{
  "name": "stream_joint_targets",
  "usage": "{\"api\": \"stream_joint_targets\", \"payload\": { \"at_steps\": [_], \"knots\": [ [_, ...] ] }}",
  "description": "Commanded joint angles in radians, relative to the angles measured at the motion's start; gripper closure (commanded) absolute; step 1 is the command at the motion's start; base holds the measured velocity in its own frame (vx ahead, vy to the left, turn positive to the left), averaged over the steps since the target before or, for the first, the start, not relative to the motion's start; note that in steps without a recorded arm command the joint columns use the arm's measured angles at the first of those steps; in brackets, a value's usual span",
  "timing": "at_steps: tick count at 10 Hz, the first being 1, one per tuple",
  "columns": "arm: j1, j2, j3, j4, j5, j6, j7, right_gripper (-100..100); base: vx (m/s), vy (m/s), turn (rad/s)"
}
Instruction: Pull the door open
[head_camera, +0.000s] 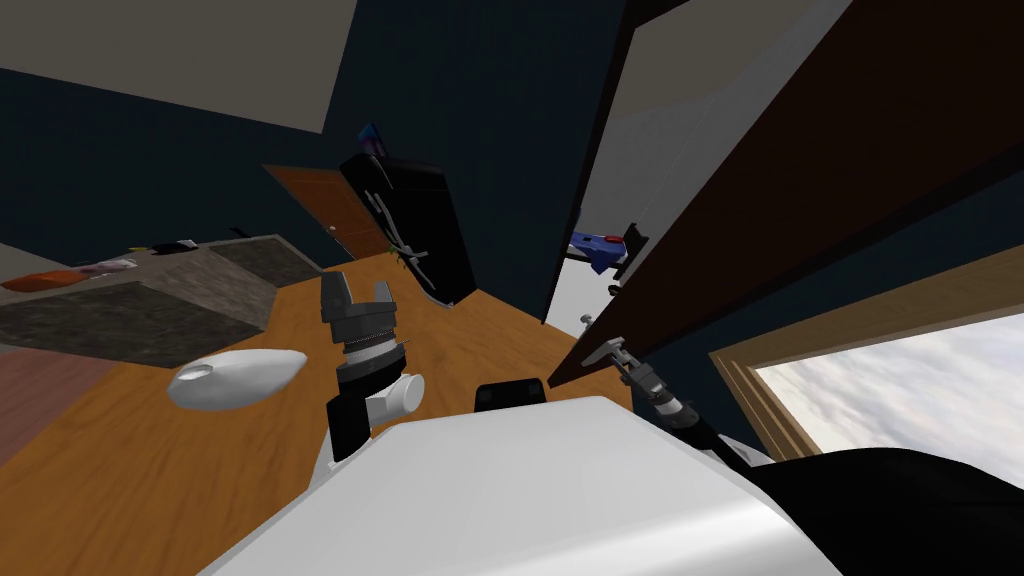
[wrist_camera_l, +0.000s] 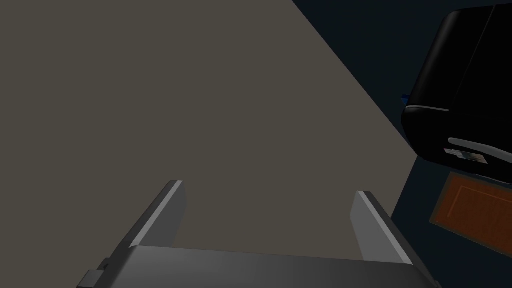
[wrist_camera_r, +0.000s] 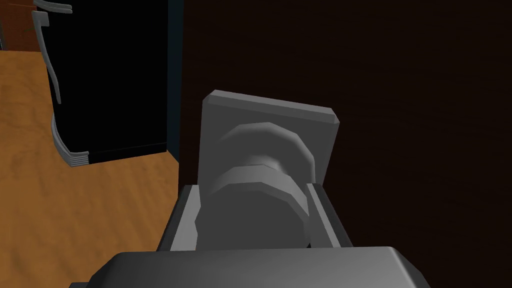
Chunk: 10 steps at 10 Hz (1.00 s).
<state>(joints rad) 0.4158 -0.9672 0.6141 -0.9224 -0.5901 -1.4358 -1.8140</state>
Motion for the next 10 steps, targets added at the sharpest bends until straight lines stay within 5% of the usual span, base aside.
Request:
{"api": "stream_joint_targets", "payload": {
  "at_steps": [1, 4, 7, 9, 10],
  "knots": [
    [-0.006, 0.018, -0.005, 0.002, -0.013, 0.032, 0.034, 100, -0.027, 0.011, -0.011],
    [-0.014, 0.036, -0.036, -0.004, -0.062, 0.111, 0.111, 100, -0.018, 0.015, -0.017],
    [-0.018, 0.043, -0.048, -0.006, -0.081, 0.151, 0.142, 100, -0.012, 0.009, -0.012],
    [-0.024, 0.057, -0.073, -0.011, -0.119, 0.213, 0.204, 100, -0.018, 0.01, -0.027],
    [-0.024, 0.057, -0.073, -0.011, -0.119, 0.219, 0.204, 100, -0.016, 0.014, -0.003]
  ]
}}
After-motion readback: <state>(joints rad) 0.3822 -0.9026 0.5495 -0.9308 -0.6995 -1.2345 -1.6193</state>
